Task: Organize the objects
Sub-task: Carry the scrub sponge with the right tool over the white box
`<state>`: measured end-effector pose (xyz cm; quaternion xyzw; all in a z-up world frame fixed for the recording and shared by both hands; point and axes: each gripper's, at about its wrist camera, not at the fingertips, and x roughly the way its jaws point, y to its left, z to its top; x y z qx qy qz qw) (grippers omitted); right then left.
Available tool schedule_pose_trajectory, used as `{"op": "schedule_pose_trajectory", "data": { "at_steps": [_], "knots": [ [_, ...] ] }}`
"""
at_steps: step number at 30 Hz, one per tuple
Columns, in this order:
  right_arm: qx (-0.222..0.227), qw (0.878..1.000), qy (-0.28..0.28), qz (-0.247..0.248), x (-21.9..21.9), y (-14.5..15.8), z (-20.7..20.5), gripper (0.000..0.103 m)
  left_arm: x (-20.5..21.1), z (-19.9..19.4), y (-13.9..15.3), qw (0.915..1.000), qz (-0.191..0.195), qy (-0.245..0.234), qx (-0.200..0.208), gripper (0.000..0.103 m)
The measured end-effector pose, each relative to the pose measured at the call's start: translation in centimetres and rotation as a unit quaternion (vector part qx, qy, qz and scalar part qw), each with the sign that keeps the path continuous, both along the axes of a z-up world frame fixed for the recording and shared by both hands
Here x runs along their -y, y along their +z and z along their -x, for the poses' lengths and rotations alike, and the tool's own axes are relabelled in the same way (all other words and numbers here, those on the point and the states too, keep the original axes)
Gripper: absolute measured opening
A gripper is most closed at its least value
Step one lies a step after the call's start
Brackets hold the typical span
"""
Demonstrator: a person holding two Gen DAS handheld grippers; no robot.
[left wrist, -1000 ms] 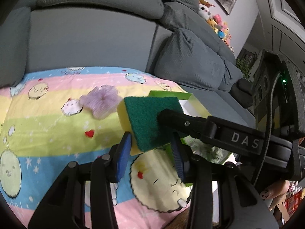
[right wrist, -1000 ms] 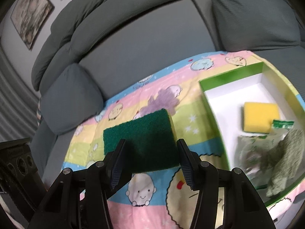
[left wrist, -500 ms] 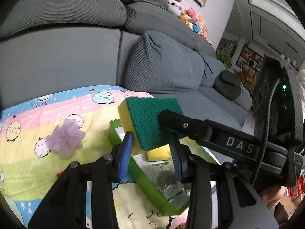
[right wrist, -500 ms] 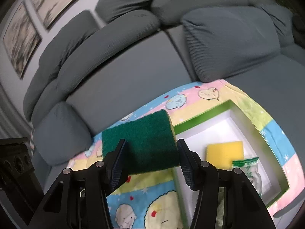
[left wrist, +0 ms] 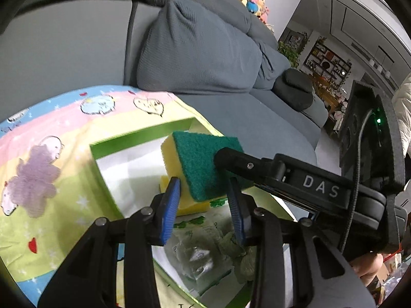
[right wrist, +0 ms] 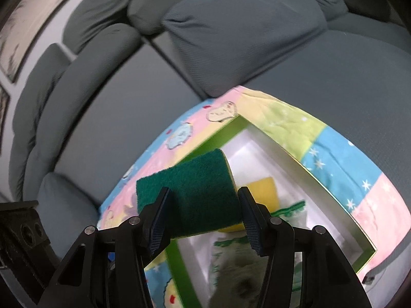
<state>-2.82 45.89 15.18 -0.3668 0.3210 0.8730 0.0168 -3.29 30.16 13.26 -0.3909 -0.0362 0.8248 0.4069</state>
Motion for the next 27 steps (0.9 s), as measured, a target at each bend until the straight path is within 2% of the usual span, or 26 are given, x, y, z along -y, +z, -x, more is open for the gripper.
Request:
{"op": "schedule_pose_trajectory", "data": {
  "at_steps": [5,16,27],
  "knots": [
    [0.033,0.999,-0.017,0.008,-0.9,-1.8,1.0,0.056,-1.3,1.4,-1.6,0.9995,0.004,-0.002,0.032,0.034],
    [0.076,0.996,-0.045,-0.008,-1.6,-3.6,1.6,0.056,-1.9,2.0,-3.5,0.9968,0.005,-0.008,0.080,0.033],
    [0.096,0.993,-0.060,-0.014,-2.0,-4.3,1.4,0.056,-2.9,2.0,-4.5,0.9956,0.022,-0.007,0.090,0.033]
  ]
}}
